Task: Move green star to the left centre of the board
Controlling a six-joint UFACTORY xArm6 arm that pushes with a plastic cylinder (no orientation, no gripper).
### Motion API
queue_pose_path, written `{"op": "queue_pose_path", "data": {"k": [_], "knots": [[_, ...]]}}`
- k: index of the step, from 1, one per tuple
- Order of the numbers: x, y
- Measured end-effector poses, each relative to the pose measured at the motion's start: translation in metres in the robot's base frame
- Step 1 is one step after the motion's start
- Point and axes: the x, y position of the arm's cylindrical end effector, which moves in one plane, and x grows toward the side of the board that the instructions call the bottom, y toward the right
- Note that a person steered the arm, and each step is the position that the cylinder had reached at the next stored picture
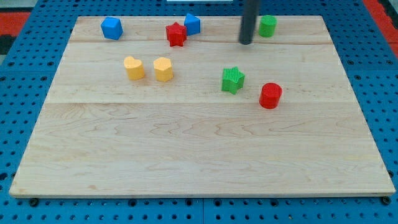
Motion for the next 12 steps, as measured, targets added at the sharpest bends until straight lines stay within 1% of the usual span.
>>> {"op": "queue_pose_path", "data": {"k": [1,2,3,4,5,6,8,9,10,11,12], "knots": [[0.022,-0.019],[0.034,-0.056],[0.049,-0.035],[0.091,-0.055],[0.142,-0.052],[0.134,-0.033],[0.170,-0.024],[0.185,-0.011],[0.172,0.065],[0.141,0.086],[0.127,0.070]]}}
